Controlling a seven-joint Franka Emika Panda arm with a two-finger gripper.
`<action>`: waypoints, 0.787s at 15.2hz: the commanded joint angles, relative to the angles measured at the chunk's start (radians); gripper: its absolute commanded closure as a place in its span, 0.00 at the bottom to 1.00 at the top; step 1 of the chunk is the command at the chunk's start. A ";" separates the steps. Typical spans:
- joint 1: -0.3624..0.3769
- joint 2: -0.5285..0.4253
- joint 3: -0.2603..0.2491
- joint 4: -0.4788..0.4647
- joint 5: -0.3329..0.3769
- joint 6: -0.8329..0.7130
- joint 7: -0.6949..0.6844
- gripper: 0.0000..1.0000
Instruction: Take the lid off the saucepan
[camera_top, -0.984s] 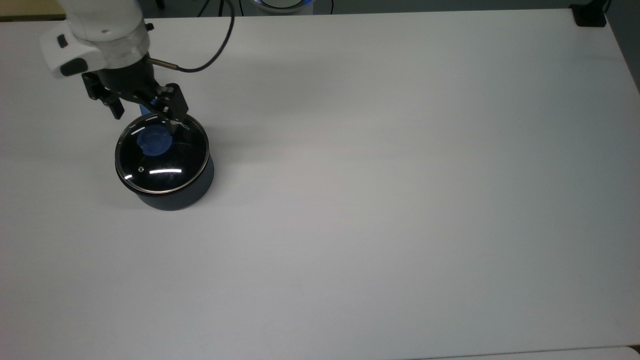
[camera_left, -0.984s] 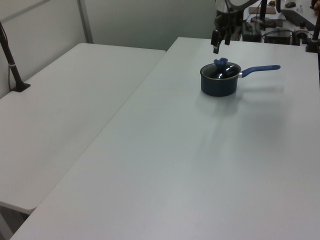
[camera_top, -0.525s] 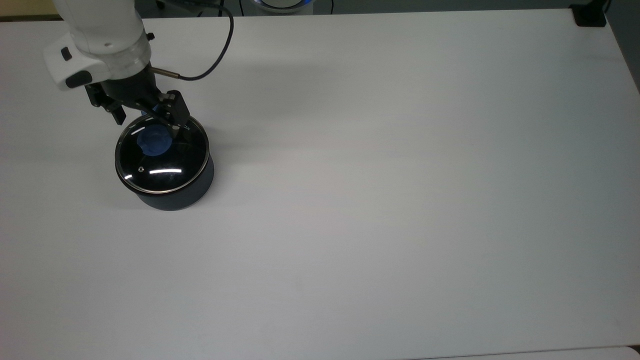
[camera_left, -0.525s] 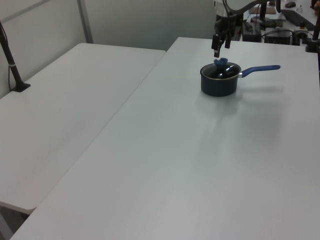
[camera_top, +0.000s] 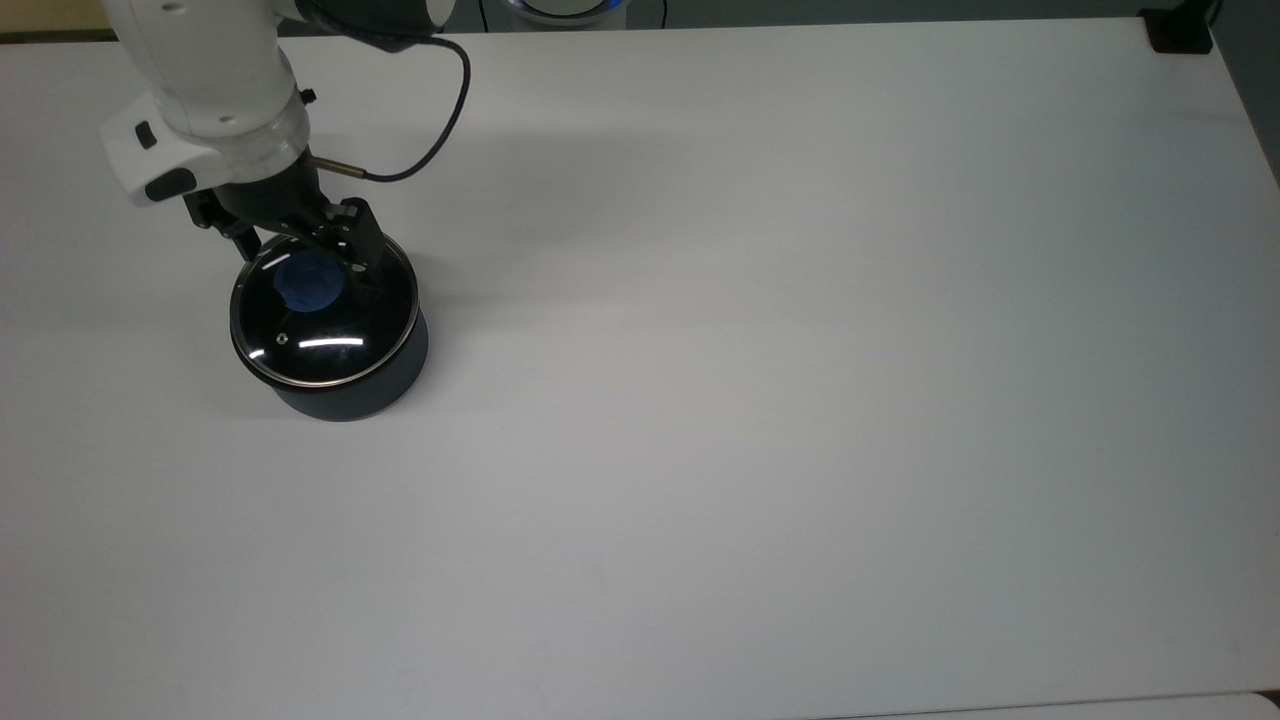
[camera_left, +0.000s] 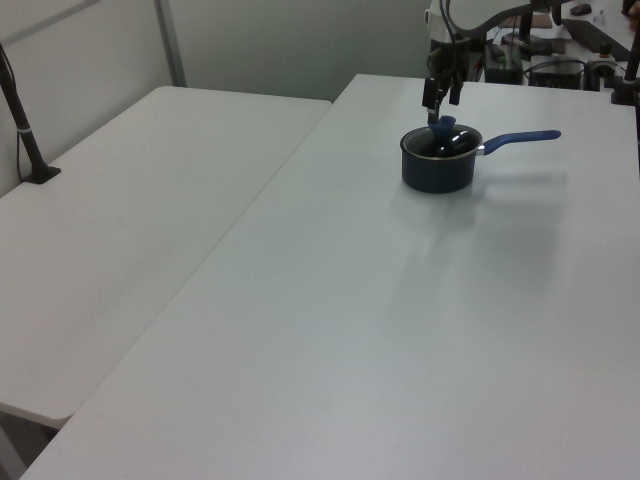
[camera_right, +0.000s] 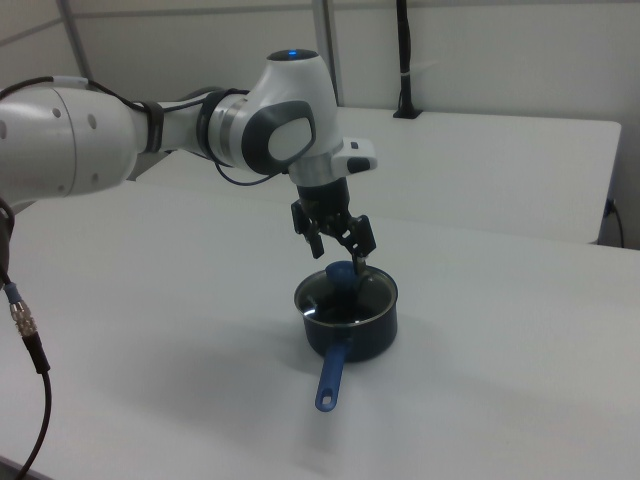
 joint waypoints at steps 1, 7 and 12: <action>0.002 0.024 0.001 0.007 -0.002 0.028 -0.017 0.00; 0.004 0.028 0.002 0.007 -0.005 0.028 -0.020 0.03; 0.011 0.048 0.004 0.007 -0.007 0.030 -0.017 0.12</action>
